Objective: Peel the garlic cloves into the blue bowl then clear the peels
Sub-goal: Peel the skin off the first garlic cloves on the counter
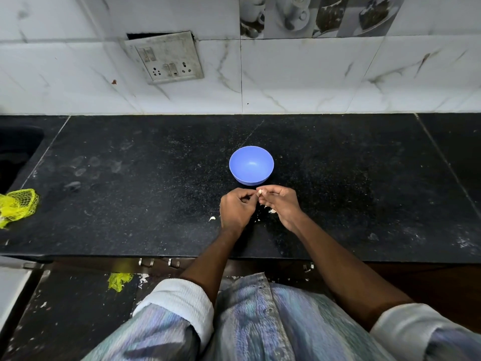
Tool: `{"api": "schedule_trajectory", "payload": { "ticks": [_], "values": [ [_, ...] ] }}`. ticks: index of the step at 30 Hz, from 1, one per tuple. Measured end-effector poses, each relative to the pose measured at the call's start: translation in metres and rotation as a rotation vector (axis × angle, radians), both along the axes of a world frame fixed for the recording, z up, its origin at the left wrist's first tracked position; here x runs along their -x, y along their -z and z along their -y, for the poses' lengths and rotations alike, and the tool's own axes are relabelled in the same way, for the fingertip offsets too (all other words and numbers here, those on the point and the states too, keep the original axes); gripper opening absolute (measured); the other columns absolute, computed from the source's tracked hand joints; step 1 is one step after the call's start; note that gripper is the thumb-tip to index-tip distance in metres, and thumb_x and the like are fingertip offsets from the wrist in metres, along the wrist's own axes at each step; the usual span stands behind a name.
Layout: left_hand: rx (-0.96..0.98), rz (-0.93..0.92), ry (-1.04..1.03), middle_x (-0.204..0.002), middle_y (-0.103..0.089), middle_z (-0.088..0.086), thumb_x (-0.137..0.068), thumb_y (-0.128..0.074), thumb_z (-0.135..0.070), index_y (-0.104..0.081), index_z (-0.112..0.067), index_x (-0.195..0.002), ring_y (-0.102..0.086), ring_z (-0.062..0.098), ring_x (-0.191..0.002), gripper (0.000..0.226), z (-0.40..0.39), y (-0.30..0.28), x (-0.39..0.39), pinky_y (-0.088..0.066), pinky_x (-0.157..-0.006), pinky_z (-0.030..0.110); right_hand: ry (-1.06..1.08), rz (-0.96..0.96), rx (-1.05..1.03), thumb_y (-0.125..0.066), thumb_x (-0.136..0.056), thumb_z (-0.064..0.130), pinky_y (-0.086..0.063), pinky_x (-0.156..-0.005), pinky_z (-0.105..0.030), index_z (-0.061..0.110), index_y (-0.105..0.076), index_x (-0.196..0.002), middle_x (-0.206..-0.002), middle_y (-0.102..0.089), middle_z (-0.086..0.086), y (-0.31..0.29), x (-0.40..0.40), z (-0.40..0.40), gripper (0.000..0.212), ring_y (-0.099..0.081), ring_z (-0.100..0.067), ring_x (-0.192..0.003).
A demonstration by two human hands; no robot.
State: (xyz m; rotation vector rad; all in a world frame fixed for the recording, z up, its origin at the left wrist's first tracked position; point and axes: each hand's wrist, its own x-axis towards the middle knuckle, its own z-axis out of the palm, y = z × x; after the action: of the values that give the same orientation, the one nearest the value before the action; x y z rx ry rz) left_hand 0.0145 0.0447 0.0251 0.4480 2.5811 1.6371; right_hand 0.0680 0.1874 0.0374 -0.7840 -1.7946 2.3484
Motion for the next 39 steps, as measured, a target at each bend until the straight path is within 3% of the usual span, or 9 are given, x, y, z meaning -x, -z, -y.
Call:
{"api": "schedule_trajectory", "payload": {
  "ticks": [7, 16, 22, 26, 34, 39],
  "values": [
    [0.019, -0.026, 0.002, -0.084, -0.078, -0.013, -0.087, -0.083, -0.03, -0.085, -0.026, -0.092, -0.07, 0.001, -0.07, 0.007, -0.0004, -0.0045, -0.0016, -0.06, -0.068, 0.031, -0.005, -0.016, 0.034, -0.071, -0.095, 0.004, -0.059, -0.084, -0.027, 0.002, -0.076, -0.104, -0.099, -0.078, -0.015, 0.0003, 0.0008, -0.0019, 0.011, -0.076, -0.022, -0.096],
    [0.06, 0.069, -0.011, -0.073, -0.076, -0.013, -0.087, -0.078, -0.029, -0.083, -0.022, -0.084, -0.07, 0.001, -0.065, 0.008, -0.0047, -0.0028, -0.0027, -0.061, -0.066, 0.034, -0.042, -0.012, -0.06, -0.069, -0.094, 0.0, -0.061, -0.083, -0.028, -0.002, -0.075, -0.107, -0.099, -0.078, -0.016, 0.0034, -0.0005, -0.0046, 0.014, -0.076, -0.024, -0.093],
    [-0.024, 0.177, 0.03, -0.072, -0.077, -0.012, -0.09, -0.076, -0.022, -0.084, -0.021, -0.083, -0.072, 0.004, -0.067, 0.01, -0.0045, -0.0024, -0.0043, -0.061, -0.069, 0.031, -0.029, -0.009, -0.18, -0.072, -0.092, -0.001, -0.059, -0.076, -0.024, -0.001, -0.077, -0.105, -0.093, -0.079, -0.014, 0.0064, -0.0004, -0.0046, 0.014, -0.073, -0.017, -0.081],
    [-0.104, 0.249, 0.006, -0.065, -0.075, -0.005, -0.089, -0.076, -0.017, -0.082, -0.022, -0.073, -0.066, 0.009, -0.06, 0.018, -0.006, -0.004, -0.0055, -0.058, -0.064, 0.037, -0.036, -0.025, -0.264, -0.072, -0.091, -0.003, -0.059, -0.073, -0.023, 0.001, -0.078, -0.102, -0.089, -0.079, -0.011, 0.0073, -0.0003, -0.0037, 0.014, -0.072, -0.014, -0.077],
    [-0.173, 0.327, -0.037, -0.07, -0.077, -0.001, -0.088, -0.076, -0.011, -0.084, -0.011, -0.08, -0.066, 0.005, -0.061, 0.011, -0.0066, -0.0031, -0.0068, -0.053, -0.064, 0.026, -0.055, -0.011, -0.324, -0.072, -0.091, -0.003, -0.059, -0.074, -0.024, 0.004, -0.079, -0.103, -0.09, -0.08, -0.006, 0.0066, 0.0009, -0.0031, 0.016, -0.075, -0.015, -0.081],
    [-0.197, 0.364, -0.021, -0.074, -0.079, 0.002, -0.089, -0.076, -0.014, -0.084, -0.013, -0.084, -0.071, 0.012, -0.067, 0.009, -0.0061, -0.0019, -0.0064, -0.061, -0.072, 0.038, -0.047, 0.002, -0.347, -0.071, -0.09, -0.005, -0.062, -0.079, -0.031, 0.005, -0.079, -0.101, -0.088, -0.08, -0.007, 0.0082, 0.0019, -0.0025, 0.017, -0.074, -0.021, -0.082]
  ]
}}
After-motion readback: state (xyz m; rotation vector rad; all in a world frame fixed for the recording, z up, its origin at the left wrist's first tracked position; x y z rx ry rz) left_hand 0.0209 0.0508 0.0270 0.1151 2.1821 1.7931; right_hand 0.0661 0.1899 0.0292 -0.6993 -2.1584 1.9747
